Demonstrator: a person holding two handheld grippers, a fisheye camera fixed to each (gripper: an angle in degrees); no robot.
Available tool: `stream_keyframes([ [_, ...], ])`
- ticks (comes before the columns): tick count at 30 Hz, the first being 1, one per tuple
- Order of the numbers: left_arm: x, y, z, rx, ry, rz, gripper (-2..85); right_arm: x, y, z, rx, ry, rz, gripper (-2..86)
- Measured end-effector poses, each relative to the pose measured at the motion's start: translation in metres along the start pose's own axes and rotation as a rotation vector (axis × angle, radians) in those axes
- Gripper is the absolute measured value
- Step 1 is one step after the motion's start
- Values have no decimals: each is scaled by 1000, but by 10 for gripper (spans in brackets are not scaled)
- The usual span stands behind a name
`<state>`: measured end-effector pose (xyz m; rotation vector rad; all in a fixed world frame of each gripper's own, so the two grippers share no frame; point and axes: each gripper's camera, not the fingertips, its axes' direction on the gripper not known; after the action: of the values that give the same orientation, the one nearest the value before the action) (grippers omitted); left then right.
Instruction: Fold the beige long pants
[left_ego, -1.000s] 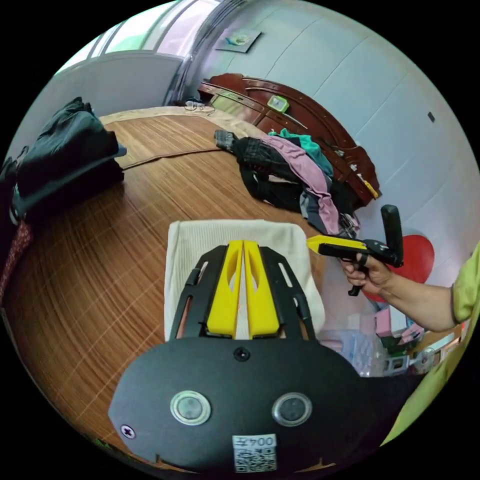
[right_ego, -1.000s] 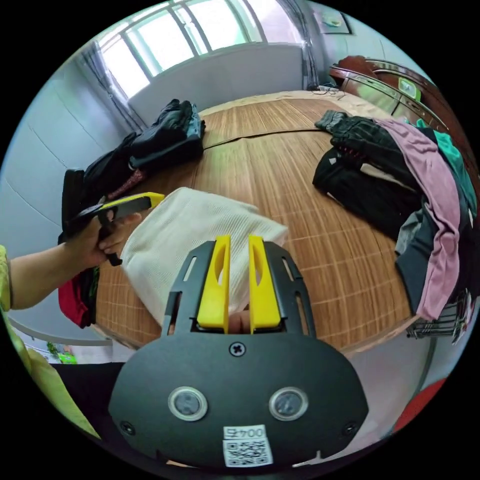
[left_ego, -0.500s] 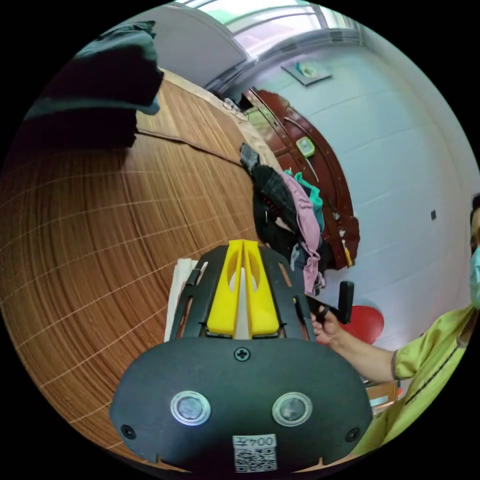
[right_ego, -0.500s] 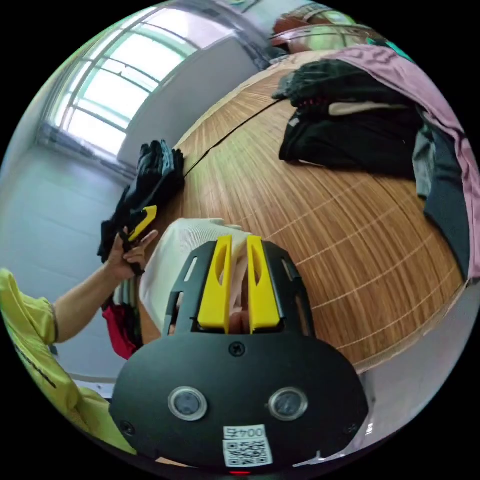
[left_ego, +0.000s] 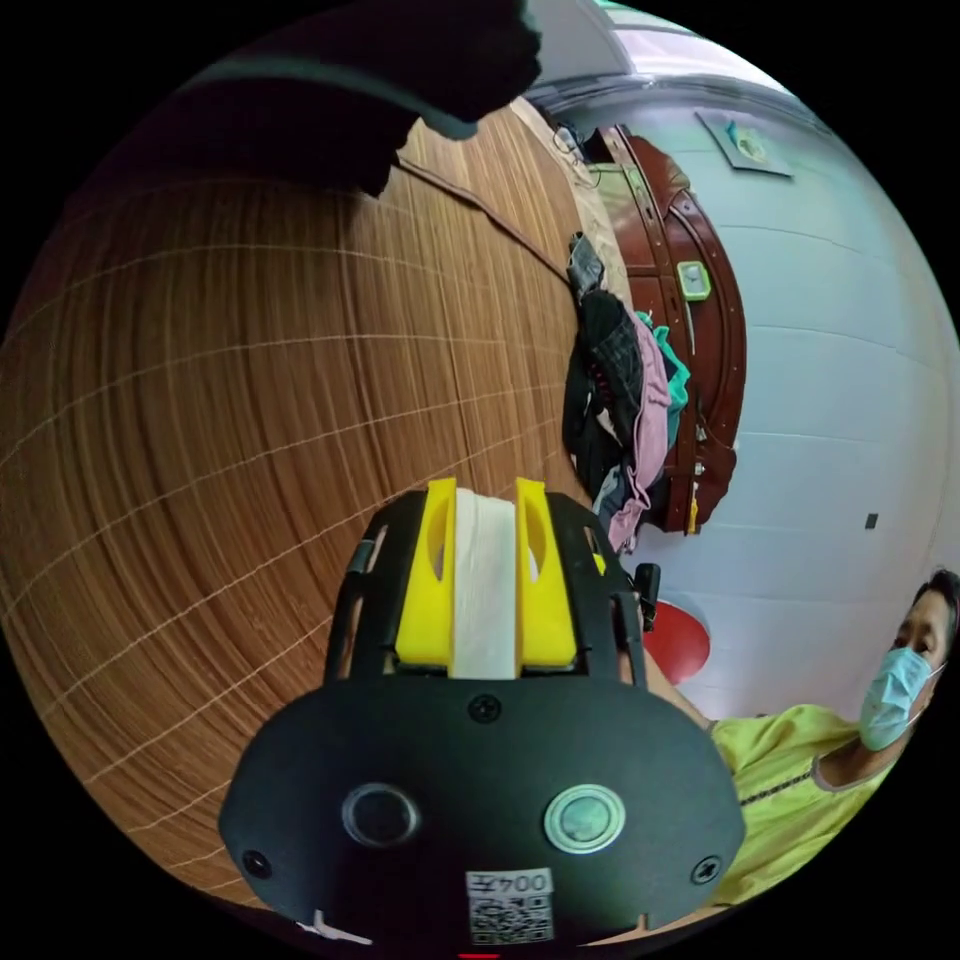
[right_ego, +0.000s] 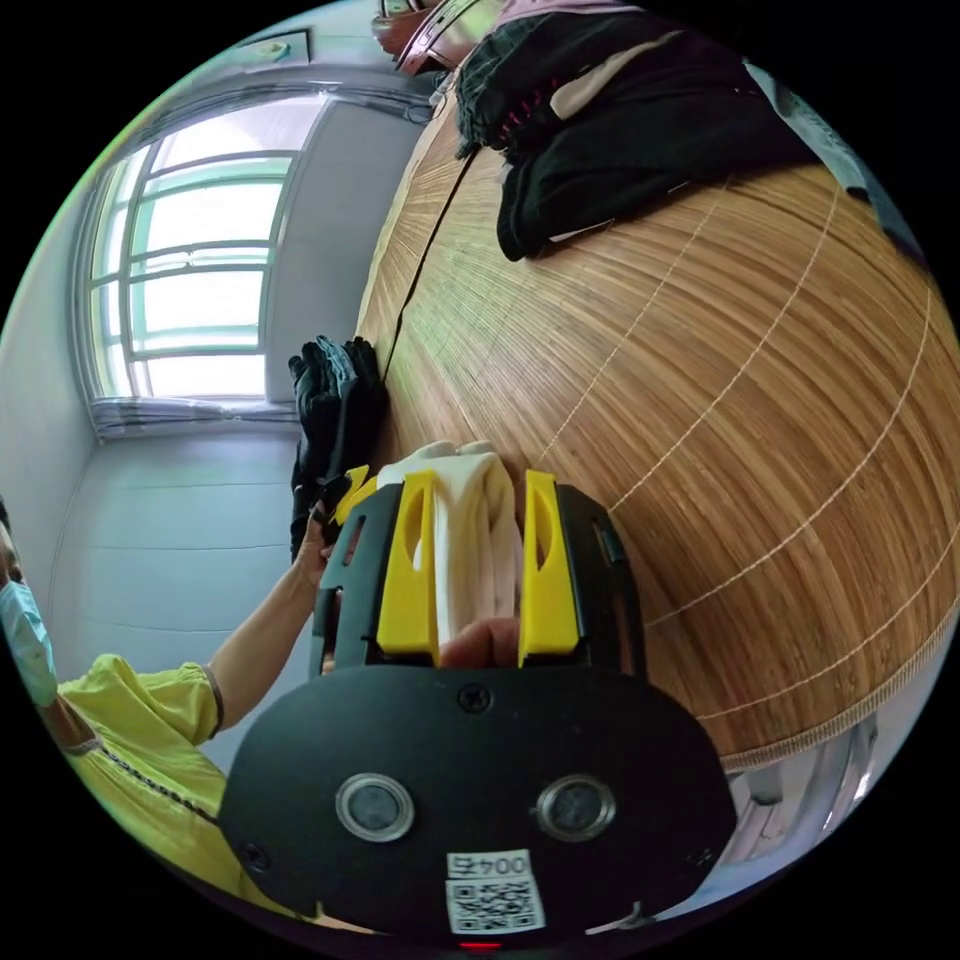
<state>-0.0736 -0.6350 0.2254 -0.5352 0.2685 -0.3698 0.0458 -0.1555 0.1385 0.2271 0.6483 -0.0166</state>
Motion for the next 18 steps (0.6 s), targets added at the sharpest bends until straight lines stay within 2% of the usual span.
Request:
stream_keyframes([
  [3, 10, -9, 15, -64, -37, -2, 76, -5, -1, 3, -10, 9, -10, 86],
  [5, 18, -11, 17, -76, -94, 5, 49, -27, 2, -1, 25, 110, -105, 53],
  [8, 42, -5, 5, 54, -185, 64, 13, -49, 11, -3, 72, 213, -207, 45],
  [11, 40, 3, -3, 131, -277, 19, 5, -27, 11, 7, 56, 175, -115, 50],
  [14, 43, 17, -20, 202, -193, -17, 3, -26, 10, 4, 61, 107, -45, 70],
  [18, 93, 61, -35, 232, -128, 174, 2, -66, 30, -21, 196, 222, -119, 67],
])
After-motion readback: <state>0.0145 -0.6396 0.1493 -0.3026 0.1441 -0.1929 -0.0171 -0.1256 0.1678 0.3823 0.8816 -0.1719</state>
